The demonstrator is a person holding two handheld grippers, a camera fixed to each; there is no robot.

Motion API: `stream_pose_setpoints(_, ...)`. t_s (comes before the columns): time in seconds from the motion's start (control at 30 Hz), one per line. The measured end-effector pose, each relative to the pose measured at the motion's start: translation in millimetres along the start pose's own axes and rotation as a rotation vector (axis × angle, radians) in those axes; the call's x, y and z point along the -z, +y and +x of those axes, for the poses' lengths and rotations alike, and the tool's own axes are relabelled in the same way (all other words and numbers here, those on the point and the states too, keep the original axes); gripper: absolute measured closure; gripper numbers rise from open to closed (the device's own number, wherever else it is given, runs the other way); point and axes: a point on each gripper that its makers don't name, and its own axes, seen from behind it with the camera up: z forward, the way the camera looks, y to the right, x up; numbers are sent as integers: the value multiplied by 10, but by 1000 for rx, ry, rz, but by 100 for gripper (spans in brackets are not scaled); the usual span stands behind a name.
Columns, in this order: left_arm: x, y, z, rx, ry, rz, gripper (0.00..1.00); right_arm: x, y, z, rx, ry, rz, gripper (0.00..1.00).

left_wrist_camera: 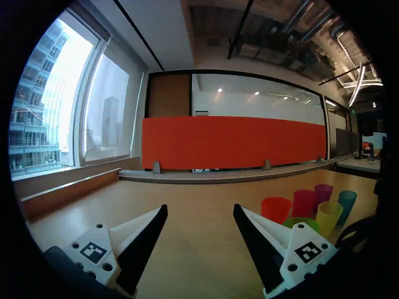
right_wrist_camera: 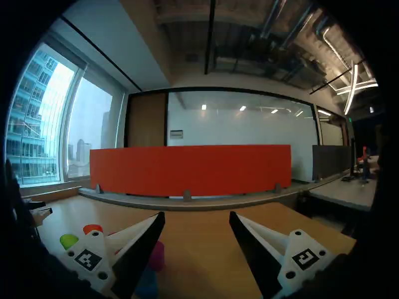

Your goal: Pour water

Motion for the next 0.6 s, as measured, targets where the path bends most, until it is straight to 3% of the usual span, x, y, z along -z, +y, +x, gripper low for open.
stream_pose_setpoints(0.6,-1,-2,2,-1,0,0,2,-89,14,-66,88,31,11,0)
